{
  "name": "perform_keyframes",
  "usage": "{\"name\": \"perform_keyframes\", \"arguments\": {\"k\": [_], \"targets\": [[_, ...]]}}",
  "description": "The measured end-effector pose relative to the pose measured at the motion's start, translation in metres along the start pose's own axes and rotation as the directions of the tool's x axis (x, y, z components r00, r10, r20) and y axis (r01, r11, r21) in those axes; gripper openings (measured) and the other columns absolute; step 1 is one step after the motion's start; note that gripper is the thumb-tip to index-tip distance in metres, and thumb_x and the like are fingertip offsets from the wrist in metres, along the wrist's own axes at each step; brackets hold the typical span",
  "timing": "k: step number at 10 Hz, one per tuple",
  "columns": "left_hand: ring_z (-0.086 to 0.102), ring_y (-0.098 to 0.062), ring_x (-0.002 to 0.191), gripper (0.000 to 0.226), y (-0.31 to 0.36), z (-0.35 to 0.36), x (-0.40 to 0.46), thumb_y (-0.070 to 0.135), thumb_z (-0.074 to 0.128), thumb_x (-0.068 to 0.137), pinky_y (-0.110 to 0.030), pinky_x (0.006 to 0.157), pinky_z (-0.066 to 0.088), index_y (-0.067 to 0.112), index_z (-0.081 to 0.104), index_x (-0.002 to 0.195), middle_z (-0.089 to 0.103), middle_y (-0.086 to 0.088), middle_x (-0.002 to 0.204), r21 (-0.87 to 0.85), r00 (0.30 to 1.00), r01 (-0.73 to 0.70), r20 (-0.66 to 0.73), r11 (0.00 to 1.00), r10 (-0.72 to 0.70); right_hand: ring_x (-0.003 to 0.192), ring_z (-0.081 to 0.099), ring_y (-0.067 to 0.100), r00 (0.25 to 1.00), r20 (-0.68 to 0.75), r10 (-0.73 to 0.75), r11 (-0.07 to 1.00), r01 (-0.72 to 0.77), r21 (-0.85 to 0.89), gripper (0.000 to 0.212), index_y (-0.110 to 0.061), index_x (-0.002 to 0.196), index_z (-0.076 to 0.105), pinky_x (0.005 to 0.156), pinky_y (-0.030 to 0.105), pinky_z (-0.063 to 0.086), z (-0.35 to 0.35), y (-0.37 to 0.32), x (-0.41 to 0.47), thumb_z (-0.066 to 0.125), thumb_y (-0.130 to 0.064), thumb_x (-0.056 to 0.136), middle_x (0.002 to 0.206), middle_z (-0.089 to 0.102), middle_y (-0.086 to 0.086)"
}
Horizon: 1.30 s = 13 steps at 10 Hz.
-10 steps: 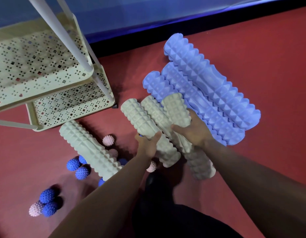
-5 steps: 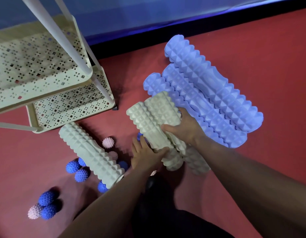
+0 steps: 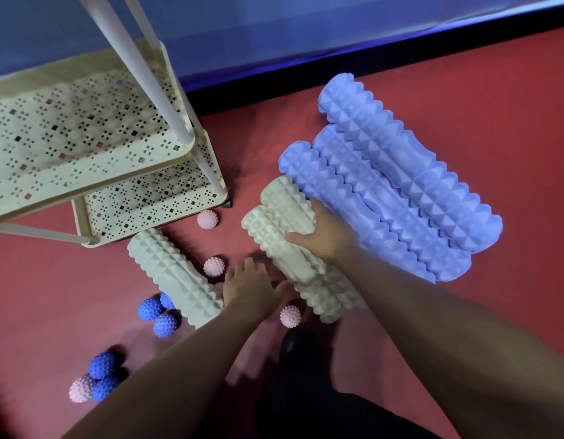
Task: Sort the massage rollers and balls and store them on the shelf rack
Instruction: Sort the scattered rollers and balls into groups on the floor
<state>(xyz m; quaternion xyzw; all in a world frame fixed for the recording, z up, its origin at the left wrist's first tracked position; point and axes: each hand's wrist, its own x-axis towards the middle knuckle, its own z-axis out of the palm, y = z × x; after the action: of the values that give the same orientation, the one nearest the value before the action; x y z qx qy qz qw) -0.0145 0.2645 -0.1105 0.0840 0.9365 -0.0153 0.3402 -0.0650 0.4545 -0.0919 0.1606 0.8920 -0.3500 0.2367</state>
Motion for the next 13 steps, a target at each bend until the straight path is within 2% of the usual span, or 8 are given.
{"name": "perform_keyframes", "arguments": {"k": [2,3,4,5,6,7,10,13], "targets": [[0.048,-0.027,0.126,0.046,-0.026,0.002,-0.011,0.048,0.055,0.092,-0.042,0.108,0.035,0.016,0.056,0.125,0.051,-0.005,0.135,-0.113,0.963,-0.104,-0.259,0.988,0.072,0.149,0.028,0.026,0.997,0.033,0.063,0.964,-0.052,-0.261,0.118,-0.022,0.159,0.013,0.118,0.043,0.032,0.013,-0.007,-0.002,0.073,-0.070,0.070,0.162,0.025,0.007],[0.052,-0.036,0.117,0.046,-0.047,0.004,-0.013,0.036,0.072,0.081,-0.050,0.100,0.042,0.009,0.060,0.117,0.053,-0.016,0.130,-0.331,0.852,-0.045,-0.505,0.943,-0.137,0.148,0.030,0.023,1.000,-0.008,0.012,0.984,-0.013,-0.179,0.114,-0.024,0.159,0.012,0.117,0.042,0.033,0.005,-0.011,-0.013,0.075,-0.064,0.072,0.161,0.027,0.003],[0.046,-0.042,0.117,0.066,-0.068,0.009,-0.013,0.040,0.077,0.077,-0.054,0.097,0.041,0.005,0.048,0.124,0.046,-0.023,0.133,-0.626,0.703,0.222,-0.429,0.748,-0.568,0.144,0.036,0.018,0.997,0.011,-0.079,0.987,0.080,-0.137,0.104,-0.027,0.157,0.020,0.114,0.044,0.038,-0.011,-0.015,-0.031,0.077,-0.058,0.075,0.159,0.030,-0.004],[0.048,-0.041,0.111,0.086,-0.080,0.015,-0.009,0.055,0.081,0.070,-0.050,0.099,0.037,0.002,0.043,0.126,0.047,-0.023,0.125,-0.784,0.611,0.550,0.143,0.287,-0.779,0.140,0.040,0.017,0.985,0.126,-0.115,0.966,0.141,-0.219,0.097,-0.028,0.157,0.022,0.111,0.043,0.041,-0.035,-0.024,-0.045,0.075,-0.055,0.080,0.158,0.030,-0.006],[0.061,-0.030,0.088,0.036,-0.093,0.029,-0.002,0.040,0.065,0.093,-0.046,0.085,0.054,0.010,0.054,0.109,0.059,-0.013,0.105,-0.803,0.736,0.589,0.581,-0.096,-0.347,0.139,0.044,0.018,0.960,0.218,-0.177,0.922,0.239,-0.304,0.090,-0.027,0.158,0.023,0.112,0.040,0.040,-0.057,-0.042,-0.056,0.071,-0.054,0.086,0.159,0.030,-0.004],[0.063,-0.023,0.072,0.025,-0.100,0.023,-0.015,0.036,0.066,0.095,-0.035,0.061,0.054,0.013,0.058,0.089,0.062,-0.006,0.087,-0.811,0.754,0.578,0.574,-0.093,-0.320,0.134,0.048,0.016,0.928,0.305,-0.213,0.849,0.331,-0.413,0.082,-0.031,0.156,0.026,0.106,0.033,0.042,-0.071,-0.057,-0.069,0.065,-0.057,0.089,0.155,0.037,-0.005],[0.071,-0.031,0.068,0.025,-0.083,-0.019,-0.096,0.018,0.076,0.087,-0.053,0.074,0.062,-0.005,0.068,0.095,0.073,-0.018,0.077,-0.814,0.828,0.415,0.523,-0.406,-0.201,0.123,0.057,0.018,0.914,0.397,-0.081,0.889,0.247,-0.387,0.067,-0.023,0.150,0.039,0.097,0.023,0.039,-0.076,-0.114,-0.126,0.064,-0.049,0.094,0.144,0.054,-0.001],[0.077,-0.024,0.081,0.052,-0.068,-0.078,-0.228,0.049,0.079,0.081,-0.029,0.062,0.060,0.004,0.066,0.106,0.079,-0.008,0.088,-0.954,0.984,0.126,0.156,-0.272,-0.090,0.127,0.056,0.019,0.973,0.225,-0.057,0.998,0.048,0.045,0.066,-0.018,0.148,0.044,0.108,0.033,0.042,-0.033,-0.168,-0.250,0.058,-0.055,0.095,0.145,0.054,0.002]]}}
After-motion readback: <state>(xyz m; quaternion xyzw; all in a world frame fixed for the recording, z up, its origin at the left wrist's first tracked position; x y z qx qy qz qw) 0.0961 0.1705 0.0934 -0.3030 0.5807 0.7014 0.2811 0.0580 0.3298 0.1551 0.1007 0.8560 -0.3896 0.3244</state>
